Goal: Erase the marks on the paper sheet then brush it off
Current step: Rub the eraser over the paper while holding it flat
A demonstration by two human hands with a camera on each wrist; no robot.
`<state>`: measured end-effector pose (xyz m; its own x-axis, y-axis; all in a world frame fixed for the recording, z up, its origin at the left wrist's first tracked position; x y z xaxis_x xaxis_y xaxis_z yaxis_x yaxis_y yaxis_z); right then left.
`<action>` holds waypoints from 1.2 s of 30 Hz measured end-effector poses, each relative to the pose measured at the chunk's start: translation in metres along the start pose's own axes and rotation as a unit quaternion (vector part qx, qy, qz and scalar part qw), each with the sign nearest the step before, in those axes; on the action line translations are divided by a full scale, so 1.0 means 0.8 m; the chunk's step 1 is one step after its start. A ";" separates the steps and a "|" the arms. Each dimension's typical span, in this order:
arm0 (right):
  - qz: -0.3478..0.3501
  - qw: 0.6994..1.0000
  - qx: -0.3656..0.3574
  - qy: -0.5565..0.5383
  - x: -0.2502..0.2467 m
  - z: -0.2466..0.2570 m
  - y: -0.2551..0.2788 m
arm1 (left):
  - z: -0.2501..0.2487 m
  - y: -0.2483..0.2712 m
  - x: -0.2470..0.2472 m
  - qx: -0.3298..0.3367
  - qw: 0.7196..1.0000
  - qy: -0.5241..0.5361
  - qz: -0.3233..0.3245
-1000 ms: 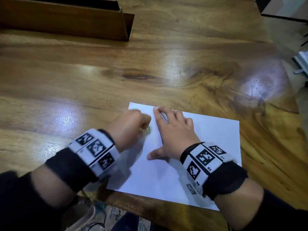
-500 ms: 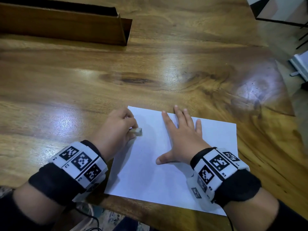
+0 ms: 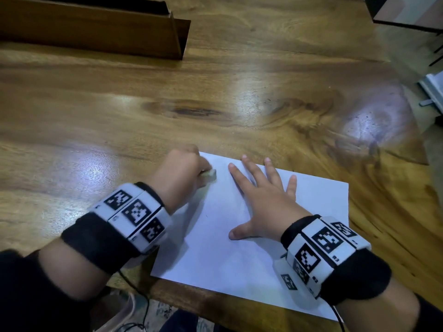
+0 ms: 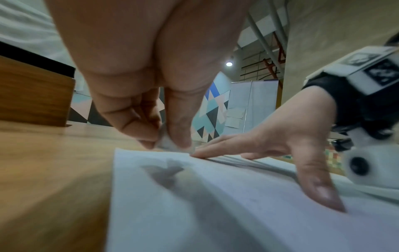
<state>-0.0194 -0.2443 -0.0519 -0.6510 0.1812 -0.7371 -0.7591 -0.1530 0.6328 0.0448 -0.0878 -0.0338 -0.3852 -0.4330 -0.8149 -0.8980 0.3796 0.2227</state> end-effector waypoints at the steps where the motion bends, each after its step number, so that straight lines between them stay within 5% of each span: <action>1: 0.002 1.000 0.003 0.002 0.000 0.001 -0.001 | -0.005 -0.007 -0.001 -0.006 1.000 -0.019 0.004; 5: 0.008 1.000 0.007 0.006 -0.001 0.002 -0.001 | -0.020 -0.021 -0.007 -0.016 1.000 -0.023 0.007; 10: 0.013 1.000 0.007 0.008 0.000 0.001 -0.002 | -0.014 -0.013 -0.008 -0.007 0.993 -0.046 0.110; 14: 0.016 1.000 0.008 0.012 0.000 0.002 -0.002 | -0.016 -0.030 -0.011 -0.017 0.999 -0.030 0.028; 19: 0.017 1.000 0.009 0.015 0.000 0.002 -0.003 | -0.016 -0.014 -0.008 -0.003 0.991 -0.060 0.116; 24: 0.014 1.000 0.008 0.010 -0.001 0.002 -0.002 | -0.026 -0.031 -0.006 -0.009 0.999 -0.036 0.032; 29: 0.009 1.000 0.005 0.005 0.000 0.001 -0.003 | -0.023 -0.006 -0.003 0.028 0.987 -0.066 0.141; 33: 0.010 1.000 0.006 0.007 0.000 0.002 -0.002 | -0.028 -0.030 -0.005 -0.005 0.998 -0.040 0.042; 36: 0.010 1.000 0.006 0.006 0.000 0.002 -0.002 | -0.027 -0.012 0.003 0.034 0.994 -0.064 0.086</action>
<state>-0.0178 -0.2422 -0.0524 -0.6658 0.1675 -0.7271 -0.7462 -0.1445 0.6499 0.0478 -0.1098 -0.0262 -0.4977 -0.2504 -0.8304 -0.8031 0.4947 0.3321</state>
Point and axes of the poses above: each hand's wrist, its own y-axis away from the middle knuckle, its own x-axis out of the palm, z = x × y, the point moved 1 cm from there along -y, towards the middle knuckle, and after that the axes turned 2 degrees about -x, right-handed, at the moved point
